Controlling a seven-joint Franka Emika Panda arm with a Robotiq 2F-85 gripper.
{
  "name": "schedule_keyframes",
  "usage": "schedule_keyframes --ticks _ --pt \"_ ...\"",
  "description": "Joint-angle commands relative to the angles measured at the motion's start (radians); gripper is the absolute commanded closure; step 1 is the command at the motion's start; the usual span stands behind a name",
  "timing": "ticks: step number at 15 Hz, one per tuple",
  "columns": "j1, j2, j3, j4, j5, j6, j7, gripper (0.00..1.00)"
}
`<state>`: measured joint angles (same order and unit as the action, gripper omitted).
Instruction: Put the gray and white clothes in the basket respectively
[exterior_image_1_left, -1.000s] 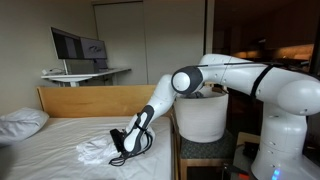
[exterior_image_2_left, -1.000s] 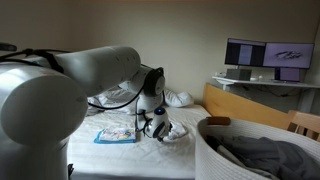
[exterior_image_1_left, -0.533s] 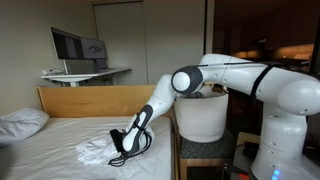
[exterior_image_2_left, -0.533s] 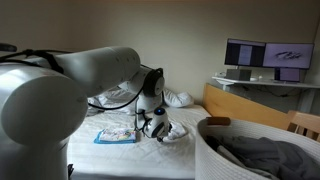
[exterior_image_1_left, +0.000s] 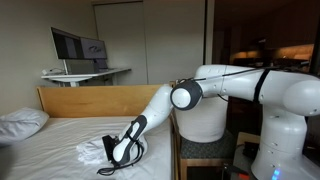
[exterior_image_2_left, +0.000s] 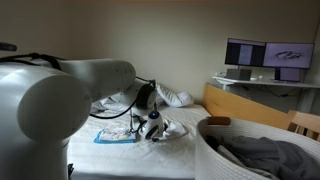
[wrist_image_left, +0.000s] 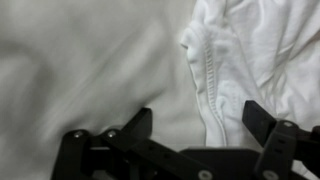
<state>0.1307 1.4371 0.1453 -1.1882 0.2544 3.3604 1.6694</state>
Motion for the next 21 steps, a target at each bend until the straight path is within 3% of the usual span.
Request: schedule_keyframes --ticks 1,2,3,4,6,7,9,10,11,14,18,21 --pt "-0.001 0.027 0.033 0.048 0.039 0.083 -0.076 0.00" --pt "0.003 0.045 0.030 0.076 0.041 0.112 -0.082 0.00" --pt "-0.046 0.045 0.039 0.062 -0.074 0.145 -0.019 0.00" --pt "-0.028 0.045 -0.012 0.128 -0.078 0.094 0.008 0.00" --pt "-0.062 0.044 -0.019 0.140 -0.126 0.101 0.008 0.00" --pt "-0.067 0.043 0.009 0.159 -0.036 0.099 -0.116 0.00" --pt "-0.079 0.042 -0.001 0.143 -0.014 0.097 -0.151 0.00" --pt "-0.045 0.042 -0.099 0.128 -0.013 0.037 -0.075 0.00" --pt "-0.017 0.043 -0.164 0.137 0.038 -0.040 -0.081 0.00" --pt "0.045 0.047 -0.304 0.155 0.047 -0.241 -0.038 0.00" --pt "0.072 0.043 -0.345 0.196 0.005 -0.509 -0.031 0.00" --pt "0.072 0.042 -0.331 0.219 -0.021 -0.556 -0.019 0.00"
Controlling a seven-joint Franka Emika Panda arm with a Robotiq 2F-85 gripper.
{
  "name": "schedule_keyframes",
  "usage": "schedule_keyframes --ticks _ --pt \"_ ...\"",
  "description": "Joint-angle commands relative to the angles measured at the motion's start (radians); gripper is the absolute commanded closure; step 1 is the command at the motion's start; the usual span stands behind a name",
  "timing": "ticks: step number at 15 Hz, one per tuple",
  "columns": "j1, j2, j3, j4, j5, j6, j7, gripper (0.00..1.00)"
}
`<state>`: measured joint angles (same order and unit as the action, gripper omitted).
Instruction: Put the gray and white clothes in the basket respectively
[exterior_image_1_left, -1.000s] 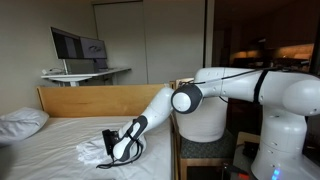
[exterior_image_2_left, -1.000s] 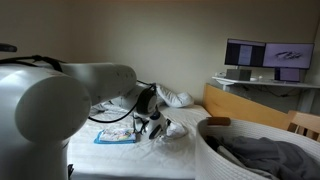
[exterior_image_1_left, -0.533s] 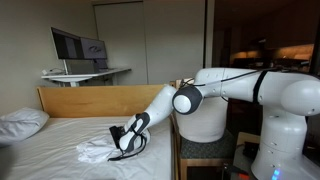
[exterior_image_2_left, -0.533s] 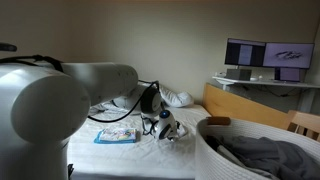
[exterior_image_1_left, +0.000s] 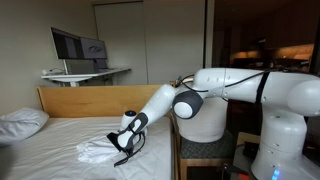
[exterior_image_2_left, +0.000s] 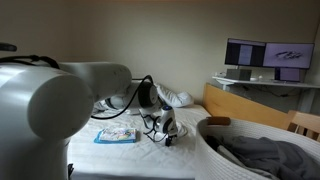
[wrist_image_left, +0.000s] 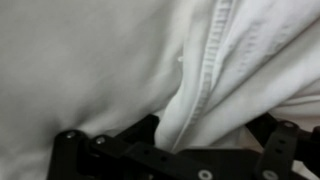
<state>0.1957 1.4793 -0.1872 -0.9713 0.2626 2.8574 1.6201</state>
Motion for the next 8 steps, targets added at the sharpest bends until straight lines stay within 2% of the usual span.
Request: schedule_keyframes --ticks 1,2,3,5,8 --pt "0.007 0.000 0.008 -0.002 -0.030 -0.028 0.033 0.00" --pt "0.009 0.000 0.014 -0.010 -0.027 0.016 0.033 0.00" --pt "0.008 0.000 0.022 -0.015 -0.022 0.038 0.031 0.25" --pt "0.015 0.001 0.019 -0.026 -0.020 0.085 0.033 0.32" --pt "0.021 0.002 0.023 -0.037 -0.007 0.131 0.031 0.53"
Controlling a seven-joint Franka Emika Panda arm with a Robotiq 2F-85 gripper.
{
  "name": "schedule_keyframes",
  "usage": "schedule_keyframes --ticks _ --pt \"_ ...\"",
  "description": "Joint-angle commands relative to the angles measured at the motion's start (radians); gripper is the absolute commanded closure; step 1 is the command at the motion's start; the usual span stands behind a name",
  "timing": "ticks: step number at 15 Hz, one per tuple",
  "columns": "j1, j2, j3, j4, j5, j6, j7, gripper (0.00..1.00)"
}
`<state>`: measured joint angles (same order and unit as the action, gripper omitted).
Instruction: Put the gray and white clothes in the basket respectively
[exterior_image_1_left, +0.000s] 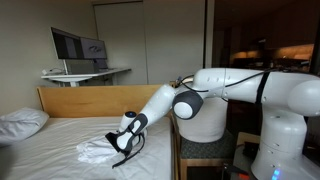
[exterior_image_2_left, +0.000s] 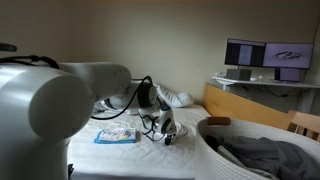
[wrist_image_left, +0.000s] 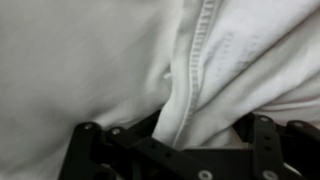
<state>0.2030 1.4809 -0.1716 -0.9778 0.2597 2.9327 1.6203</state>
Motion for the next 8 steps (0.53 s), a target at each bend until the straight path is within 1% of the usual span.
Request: schedule_keyframes --ticks 1,2,3,6,7,8 --pt "0.016 0.000 0.006 -0.031 -0.001 0.068 0.029 0.58" --pt "0.020 0.000 0.002 -0.031 0.001 0.069 0.030 0.64" --pt "-0.004 0.000 0.016 -0.030 0.000 0.076 0.006 0.72" --pt "-0.002 0.000 0.004 -0.033 0.005 0.089 0.015 0.90" --pt "0.007 0.000 -0.016 -0.034 0.008 0.088 0.033 0.93" --pt "-0.016 0.000 0.019 -0.016 -0.007 0.057 -0.018 0.93"
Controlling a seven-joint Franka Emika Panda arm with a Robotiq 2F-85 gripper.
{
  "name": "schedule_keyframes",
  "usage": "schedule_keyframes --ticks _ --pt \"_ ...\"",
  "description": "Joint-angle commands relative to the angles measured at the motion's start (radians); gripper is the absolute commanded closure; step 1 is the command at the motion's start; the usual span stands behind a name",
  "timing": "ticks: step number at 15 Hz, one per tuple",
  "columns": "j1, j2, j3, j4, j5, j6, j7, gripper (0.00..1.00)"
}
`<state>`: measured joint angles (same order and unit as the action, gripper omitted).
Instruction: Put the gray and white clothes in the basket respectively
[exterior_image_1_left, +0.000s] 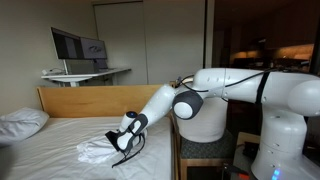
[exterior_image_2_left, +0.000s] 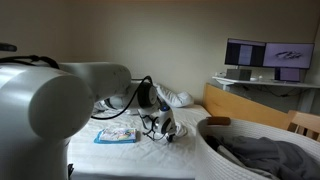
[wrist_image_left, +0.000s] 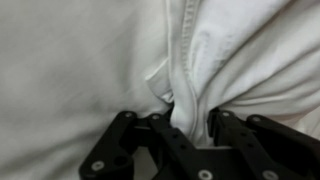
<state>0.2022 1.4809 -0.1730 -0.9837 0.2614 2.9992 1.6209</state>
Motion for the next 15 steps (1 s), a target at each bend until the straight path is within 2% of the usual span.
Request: schedule_keyframes --ticks 1,3,6,11,15 --pt "-0.004 0.000 0.002 -0.010 0.002 -0.008 0.011 0.96" --pt "-0.009 0.000 0.009 0.009 0.003 -0.035 0.010 0.92" --pt "-0.029 -0.010 0.041 0.044 0.002 -0.103 -0.021 0.92" --pt "-0.128 -0.081 0.183 0.151 0.045 -0.214 -0.045 0.92" --pt "-0.166 -0.112 0.269 0.281 0.068 -0.278 0.001 0.92"
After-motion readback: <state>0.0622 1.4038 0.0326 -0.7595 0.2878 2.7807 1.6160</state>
